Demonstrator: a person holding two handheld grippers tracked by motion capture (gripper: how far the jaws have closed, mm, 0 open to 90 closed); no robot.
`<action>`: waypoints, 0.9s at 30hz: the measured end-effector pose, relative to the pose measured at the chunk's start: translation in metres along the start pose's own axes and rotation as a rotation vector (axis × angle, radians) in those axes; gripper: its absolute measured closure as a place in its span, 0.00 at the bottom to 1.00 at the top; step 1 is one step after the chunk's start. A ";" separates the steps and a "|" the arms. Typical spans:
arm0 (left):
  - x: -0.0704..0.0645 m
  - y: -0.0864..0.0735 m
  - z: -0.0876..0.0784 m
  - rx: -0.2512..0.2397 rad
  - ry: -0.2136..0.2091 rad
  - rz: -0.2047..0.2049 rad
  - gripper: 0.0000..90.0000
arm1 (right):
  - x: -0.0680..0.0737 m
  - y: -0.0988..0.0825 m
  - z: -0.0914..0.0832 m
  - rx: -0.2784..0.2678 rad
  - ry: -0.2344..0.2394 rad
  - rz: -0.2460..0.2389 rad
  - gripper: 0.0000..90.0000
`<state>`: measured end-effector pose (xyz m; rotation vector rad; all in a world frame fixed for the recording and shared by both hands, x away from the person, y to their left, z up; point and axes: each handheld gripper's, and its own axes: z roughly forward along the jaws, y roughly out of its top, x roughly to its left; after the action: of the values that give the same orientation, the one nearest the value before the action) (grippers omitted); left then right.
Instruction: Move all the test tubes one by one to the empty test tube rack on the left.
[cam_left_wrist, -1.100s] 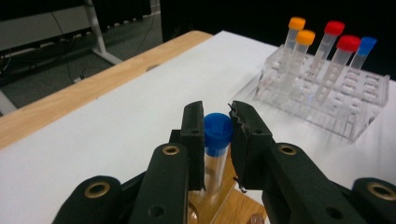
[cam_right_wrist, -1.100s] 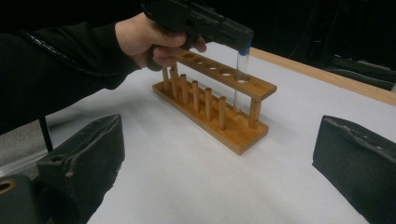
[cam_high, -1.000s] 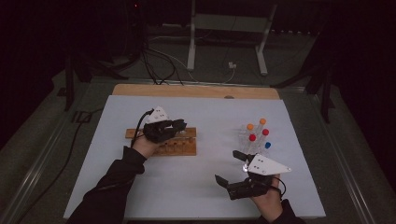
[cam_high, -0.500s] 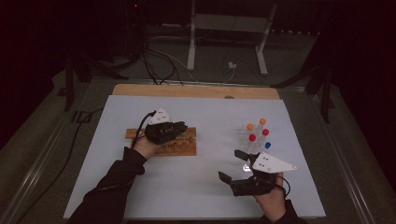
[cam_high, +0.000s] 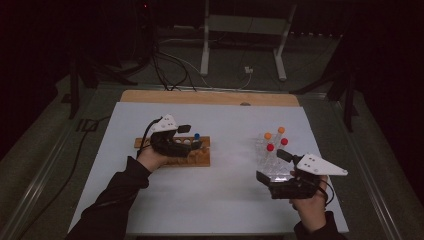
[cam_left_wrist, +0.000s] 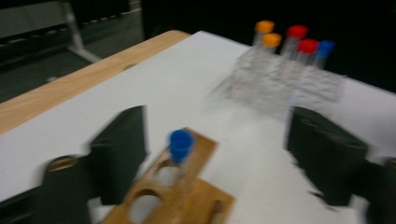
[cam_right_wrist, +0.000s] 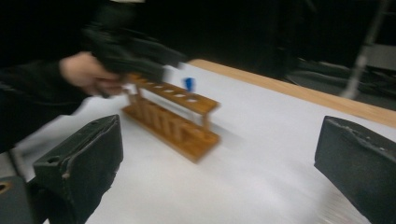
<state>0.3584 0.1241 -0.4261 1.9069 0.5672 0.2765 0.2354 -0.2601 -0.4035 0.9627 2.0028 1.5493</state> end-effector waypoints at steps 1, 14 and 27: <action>-0.003 0.000 -0.004 -0.004 -0.006 0.006 0.12 | -0.008 0.001 -0.005 -0.011 -0.053 0.032 0.01; -0.034 -0.017 -0.037 -0.003 -0.086 -0.016 0.01 | -0.054 -0.017 -0.014 0.042 -0.231 0.131 0.06; -0.046 -0.040 -0.045 -0.013 -0.106 -0.025 0.01 | -0.071 -0.043 -0.007 0.177 -0.217 0.162 0.17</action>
<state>0.2891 0.1492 -0.4414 1.8884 0.5166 0.1613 0.2661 -0.3232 -0.4481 1.3319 1.9715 1.2975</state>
